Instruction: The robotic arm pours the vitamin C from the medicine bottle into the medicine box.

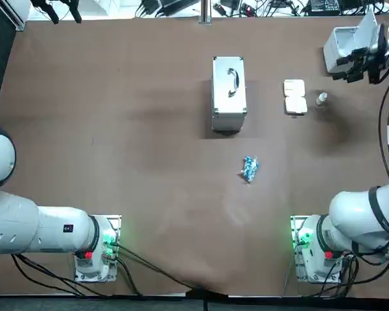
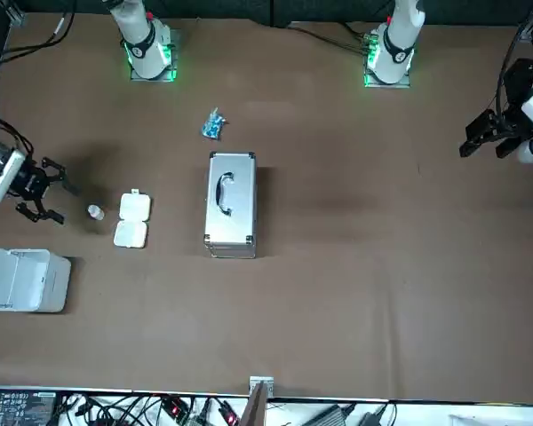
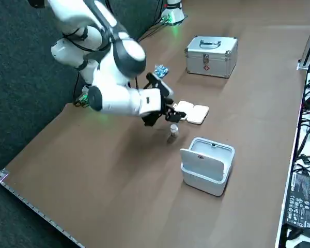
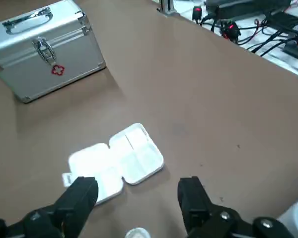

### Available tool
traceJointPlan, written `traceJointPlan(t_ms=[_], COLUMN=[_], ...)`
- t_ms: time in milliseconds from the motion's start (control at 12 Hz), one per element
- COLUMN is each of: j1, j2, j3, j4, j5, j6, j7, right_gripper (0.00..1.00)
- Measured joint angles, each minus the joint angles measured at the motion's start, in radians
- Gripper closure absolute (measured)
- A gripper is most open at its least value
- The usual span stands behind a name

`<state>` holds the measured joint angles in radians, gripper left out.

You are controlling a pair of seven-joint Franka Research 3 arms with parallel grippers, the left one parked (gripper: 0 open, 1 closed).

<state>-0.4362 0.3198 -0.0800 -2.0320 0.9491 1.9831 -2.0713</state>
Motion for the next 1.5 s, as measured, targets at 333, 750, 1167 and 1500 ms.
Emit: traceJointPlan(t_ms=[333, 750, 1167, 1500], j1=[-0.034, -0.058, -0.079, -0.095], j2=[0.116, 0.195, 0.268, 0.329], j3=[0.0, 0.001, 0.001, 0.001], j4=[0.001, 0.003, 0.021, 0.068], j5=[0.106, 0.176, 0.187, 0.187], j6=[-0.004, -0.07, -0.097, -0.135], j7=[-0.164, -0.316, -0.412, -0.441], right_gripper=[0.0, 0.0, 0.0, 0.0])
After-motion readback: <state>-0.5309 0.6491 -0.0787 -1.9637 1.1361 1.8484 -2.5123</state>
